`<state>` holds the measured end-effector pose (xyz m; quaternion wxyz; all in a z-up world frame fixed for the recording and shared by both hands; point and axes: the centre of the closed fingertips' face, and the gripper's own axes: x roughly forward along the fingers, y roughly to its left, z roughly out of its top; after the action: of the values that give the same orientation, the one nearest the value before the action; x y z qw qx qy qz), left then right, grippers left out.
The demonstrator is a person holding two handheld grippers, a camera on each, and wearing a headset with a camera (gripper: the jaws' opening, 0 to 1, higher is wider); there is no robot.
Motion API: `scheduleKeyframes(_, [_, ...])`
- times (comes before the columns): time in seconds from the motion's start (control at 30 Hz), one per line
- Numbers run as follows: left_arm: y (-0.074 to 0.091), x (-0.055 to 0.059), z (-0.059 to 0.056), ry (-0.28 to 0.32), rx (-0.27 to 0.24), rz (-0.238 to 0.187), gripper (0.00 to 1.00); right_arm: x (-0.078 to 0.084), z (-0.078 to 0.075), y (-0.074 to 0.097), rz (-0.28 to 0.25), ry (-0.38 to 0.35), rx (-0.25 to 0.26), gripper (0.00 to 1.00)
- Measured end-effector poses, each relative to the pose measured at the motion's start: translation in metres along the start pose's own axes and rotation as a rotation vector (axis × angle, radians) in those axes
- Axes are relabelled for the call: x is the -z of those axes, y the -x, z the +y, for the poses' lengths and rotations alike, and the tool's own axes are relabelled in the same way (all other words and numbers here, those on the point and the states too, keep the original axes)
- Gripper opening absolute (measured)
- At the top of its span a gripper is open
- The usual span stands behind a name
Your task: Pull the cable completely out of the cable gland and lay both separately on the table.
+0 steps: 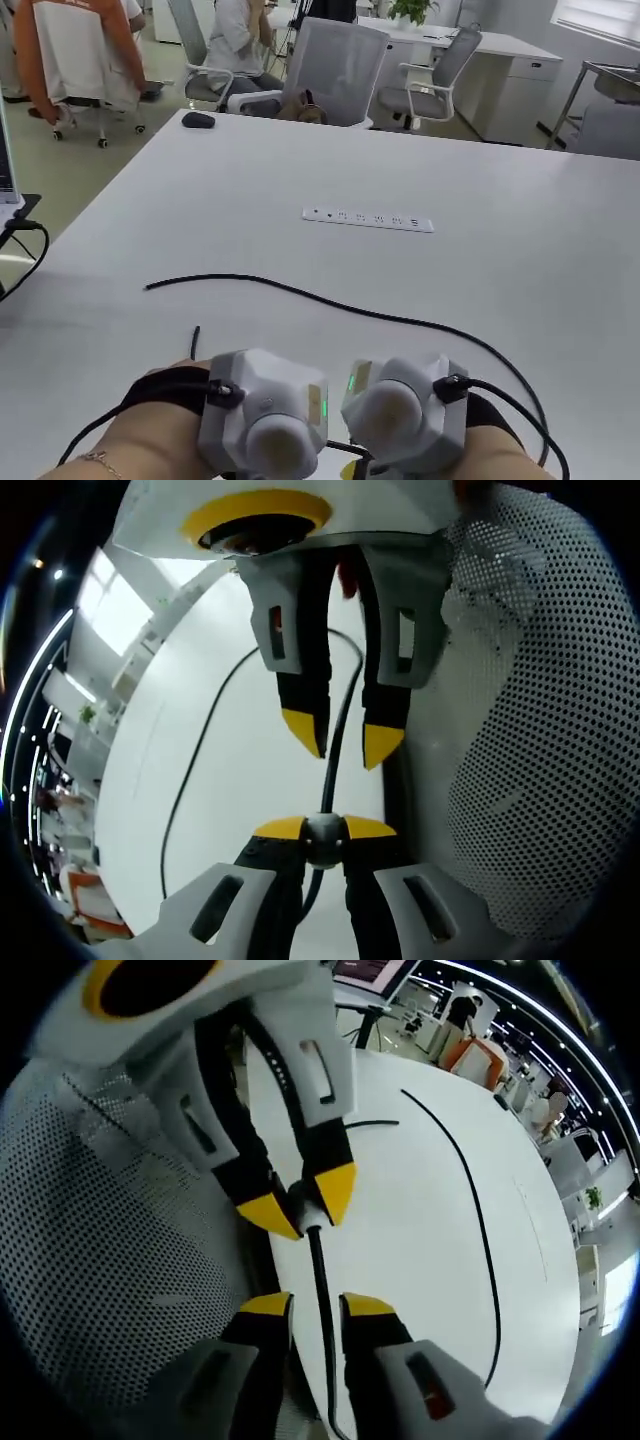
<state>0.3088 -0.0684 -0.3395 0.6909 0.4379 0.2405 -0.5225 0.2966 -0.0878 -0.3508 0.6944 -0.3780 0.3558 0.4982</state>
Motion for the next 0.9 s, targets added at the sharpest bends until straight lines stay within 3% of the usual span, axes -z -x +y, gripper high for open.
scheduleKeyframes(0.17, [0.001, -0.014, -0.003, -0.035, 0.000, -0.048, 0.15, -0.011, 0.002, 0.002, -0.051, 0.024, -0.004, 0.17])
scheduleKeyframes(0.27, [0.001, -0.019, -0.005, -0.056, 0.005, -0.065, 0.15, -0.010, 0.003, 0.002, -0.046, 0.026, -0.010, 0.06])
scheduleKeyframes(0.53, [-0.002, -0.011, -0.002, -0.045, 0.007, -0.047, 0.15, 0.004, -0.003, -0.001, 0.011, 0.007, 0.006, 0.03])
scheduleKeyframes(0.63, [-0.001, -0.007, 0.001, -0.034, -0.004, -0.033, 0.15, 0.013, -0.007, -0.001, 0.051, -0.014, 0.026, 0.03])
scheduleKeyframes(0.83, [0.000, -0.003, 0.002, -0.017, -0.012, -0.014, 0.15, 0.052, -0.021, 0.006, 0.223, -0.082, 0.092, 0.03])
scheduleKeyframes(0.9, [0.001, -0.002, 0.004, -0.008, -0.019, -0.006, 0.15, 0.057, -0.026, 0.008, 0.231, -0.105, 0.106, 0.04])
